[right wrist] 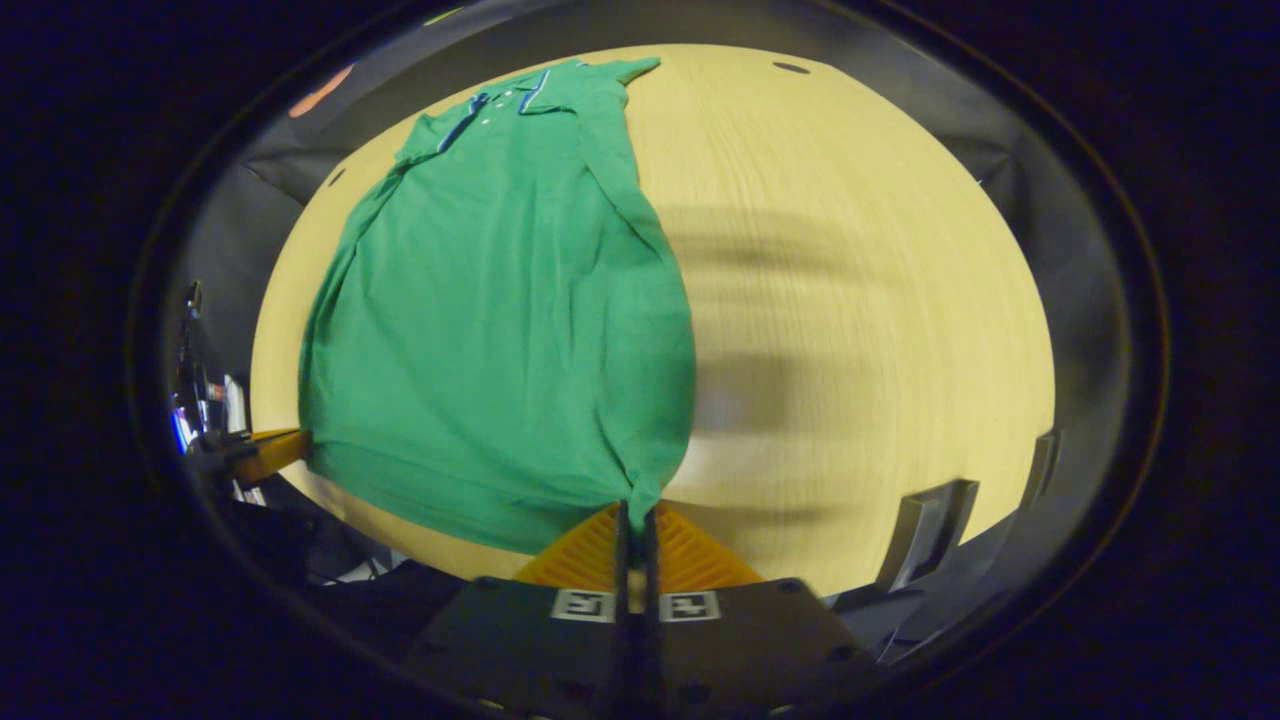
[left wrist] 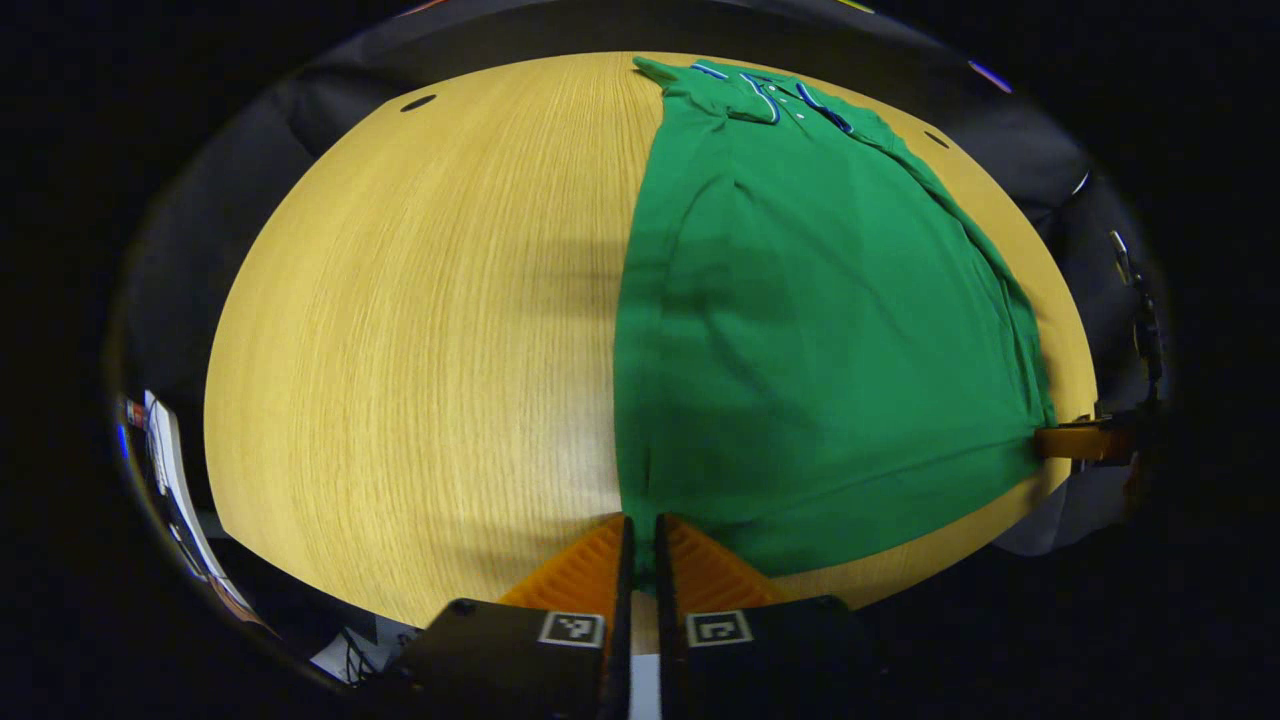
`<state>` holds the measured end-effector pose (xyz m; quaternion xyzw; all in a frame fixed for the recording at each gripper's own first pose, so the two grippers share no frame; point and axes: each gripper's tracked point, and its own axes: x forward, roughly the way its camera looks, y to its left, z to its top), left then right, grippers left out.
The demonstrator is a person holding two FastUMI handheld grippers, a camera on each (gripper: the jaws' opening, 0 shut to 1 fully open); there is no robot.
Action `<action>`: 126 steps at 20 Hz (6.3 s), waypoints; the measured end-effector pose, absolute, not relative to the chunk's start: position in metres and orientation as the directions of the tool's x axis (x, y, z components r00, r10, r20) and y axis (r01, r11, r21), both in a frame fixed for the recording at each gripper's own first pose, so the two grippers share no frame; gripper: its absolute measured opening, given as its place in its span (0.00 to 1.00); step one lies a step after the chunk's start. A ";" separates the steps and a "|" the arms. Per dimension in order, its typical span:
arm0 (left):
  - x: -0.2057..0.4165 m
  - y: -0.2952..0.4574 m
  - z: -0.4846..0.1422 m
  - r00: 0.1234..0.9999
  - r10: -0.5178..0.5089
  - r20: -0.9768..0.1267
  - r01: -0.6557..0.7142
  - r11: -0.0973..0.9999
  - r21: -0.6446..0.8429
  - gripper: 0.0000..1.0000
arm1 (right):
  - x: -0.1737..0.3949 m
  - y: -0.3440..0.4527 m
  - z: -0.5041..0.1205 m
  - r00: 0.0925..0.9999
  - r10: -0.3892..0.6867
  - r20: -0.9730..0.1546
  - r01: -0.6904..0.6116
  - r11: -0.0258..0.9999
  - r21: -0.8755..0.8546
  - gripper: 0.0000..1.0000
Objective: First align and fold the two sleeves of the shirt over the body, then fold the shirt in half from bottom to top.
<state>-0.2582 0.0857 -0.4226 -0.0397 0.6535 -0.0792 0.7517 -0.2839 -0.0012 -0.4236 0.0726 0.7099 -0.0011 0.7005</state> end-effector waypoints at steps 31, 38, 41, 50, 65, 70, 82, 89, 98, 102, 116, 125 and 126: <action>-0.128 0.064 -0.295 0.404 -0.300 -0.864 0.122 0.954 -0.274 0.06 | -0.157 -0.016 -0.328 0.262 0.155 -0.953 0.004 0.987 0.161 0.00; -0.071 0.062 -0.266 0.515 -0.284 -0.809 0.150 0.959 -0.241 0.06 | -0.089 -0.021 -0.294 0.373 0.159 -0.914 0.012 0.984 0.176 0.00; -0.046 0.060 -0.258 0.541 -0.290 -0.789 0.160 0.957 -0.242 0.06 | -0.060 -0.020 -0.284 0.408 0.157 -0.899 0.010 0.984 0.176 0.00; 0.041 0.072 -0.220 0.659 -0.242 -0.712 0.152 0.970 -0.188 0.05 | 0.034 -0.010 -0.242 0.514 0.161 -0.843 -0.030 0.985 0.170 0.00; 0.205 0.061 -0.246 0.765 -0.214 -0.608 0.141 0.976 -0.167 0.06 | 0.199 -0.006 -0.271 0.608 0.102 -0.788 -0.073 0.995 0.073 0.00; 0.238 0.065 -0.297 0.763 -0.186 -0.619 0.093 0.979 -0.179 0.06 | 0.215 -0.009 -0.325 0.569 0.088 -0.817 -0.047 0.996 0.075 0.00; 0.248 0.047 -0.361 0.707 -0.169 -0.687 0.124 0.986 -0.115 0.46 | 0.215 -0.003 -0.415 0.564 0.041 -0.825 -0.075 0.997 -0.002 0.19; 0.221 0.062 -0.329 0.764 -0.076 -0.640 0.032 0.996 -0.081 1.00 | 0.187 0.003 -0.377 0.644 0.012 -0.765 -0.058 0.998 -0.034 0.99; 0.174 0.064 -0.174 0.916 -0.064 -0.396 0.025 0.994 -0.104 1.00 | 0.156 0.012 -0.224 0.840 0.006 -0.543 -0.003 1.000 0.007 0.96; 0.134 0.052 -0.098 0.956 -0.056 -0.287 0.050 0.998 -0.031 1.00 | 0.113 0.020 -0.141 0.911 -0.014 -0.413 0.011 1.000 -0.009 0.98; 0.032 0.019 0.024 0.995 -0.079 -0.053 0.082 0.995 0.053 1.00 | 0.006 0.037 -0.048 0.974 -0.047 -0.220 0.049 0.999 0.002 0.96; 0.033 0.033 0.016 0.997 -0.034 -0.072 0.035 0.999 0.012 1.00 | 0.004 0.034 -0.033 0.981 -0.033 -0.193 0.034 0.999 0.002 0.96; 0.033 0.032 0.013 0.996 -0.038 -0.082 0.039 0.999 0.007 1.00 | 0.004 0.035 -0.033 0.982 -0.031 -0.188 0.032 0.999 -0.002 0.96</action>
